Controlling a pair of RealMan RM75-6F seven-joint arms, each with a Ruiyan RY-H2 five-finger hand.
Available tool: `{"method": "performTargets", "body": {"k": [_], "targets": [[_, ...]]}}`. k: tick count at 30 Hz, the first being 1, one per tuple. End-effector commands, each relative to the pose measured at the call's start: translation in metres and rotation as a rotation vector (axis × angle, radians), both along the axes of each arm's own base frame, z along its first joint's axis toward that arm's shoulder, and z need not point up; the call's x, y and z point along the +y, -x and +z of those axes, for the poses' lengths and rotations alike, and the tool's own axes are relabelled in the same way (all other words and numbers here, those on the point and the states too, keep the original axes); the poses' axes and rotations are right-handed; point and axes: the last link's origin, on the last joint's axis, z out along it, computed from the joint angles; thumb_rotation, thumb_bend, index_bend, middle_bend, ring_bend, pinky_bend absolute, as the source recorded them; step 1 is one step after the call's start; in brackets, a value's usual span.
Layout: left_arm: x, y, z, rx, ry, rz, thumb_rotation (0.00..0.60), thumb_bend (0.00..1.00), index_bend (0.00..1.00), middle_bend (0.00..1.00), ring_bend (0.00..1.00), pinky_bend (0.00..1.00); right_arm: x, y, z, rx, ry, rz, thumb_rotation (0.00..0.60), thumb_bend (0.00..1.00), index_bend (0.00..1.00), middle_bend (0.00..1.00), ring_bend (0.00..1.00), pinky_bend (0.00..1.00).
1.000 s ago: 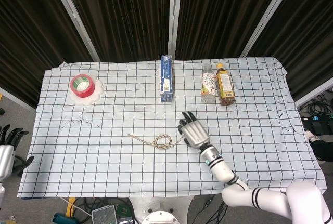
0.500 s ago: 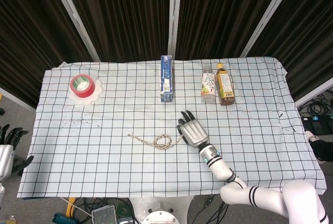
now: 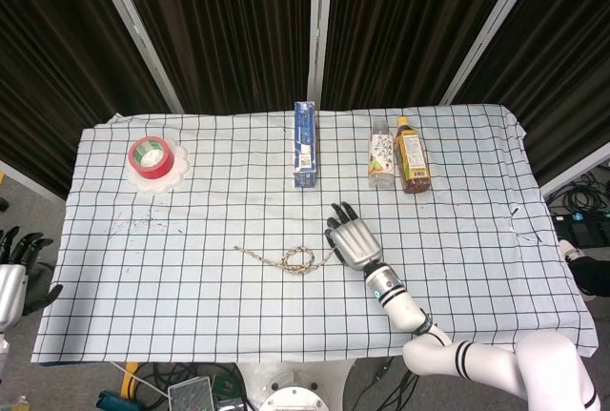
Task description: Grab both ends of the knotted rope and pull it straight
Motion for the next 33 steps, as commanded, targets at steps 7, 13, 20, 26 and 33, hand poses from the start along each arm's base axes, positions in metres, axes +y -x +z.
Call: {"method": "performTargets", "body": {"k": [7, 13, 20, 26, 33], "targets": [[0.046, -0.035, -0.008, -0.07, 0.156, -0.169, 0.6, 0.13, 0.26, 0.17, 0.06, 0.0, 0.004, -0.005, 0.012, -0.01, 0.022, 0.031, 0.6, 0.4, 0.69, 0.32, 0.05, 0.07], [0.104, -0.081, -0.034, -0.129, 0.32, -0.321, 0.6, 0.15, 0.35, 0.18, 0.06, 0.0, 0.008, -0.012, 0.022, -0.003, 0.023, 0.033, 0.6, 0.41, 0.7, 0.32, 0.05, 0.07], [0.16, -0.126, -0.087, -0.154, 0.509, -0.365, 0.6, 0.17, 0.42, 0.19, 0.06, 0.0, 0.009, -0.02, 0.027, 0.01, 0.027, 0.033, 0.6, 0.42, 0.7, 0.3, 0.05, 0.07], [0.183, -0.144, -0.13, -0.144, 0.584, -0.354, 0.6, 0.17, 0.42, 0.19, 0.06, 0.0, 0.006, -0.02, 0.03, 0.019, 0.04, 0.028, 0.6, 0.43, 0.7, 0.29, 0.05, 0.07], [0.179, -0.155, -0.164, -0.128, 0.633, -0.372, 0.6, 0.17, 0.44, 0.19, 0.06, 0.0, 0.004, -0.018, 0.027, 0.032, 0.042, 0.018, 0.6, 0.43, 0.7, 0.28, 0.05, 0.07]]}}
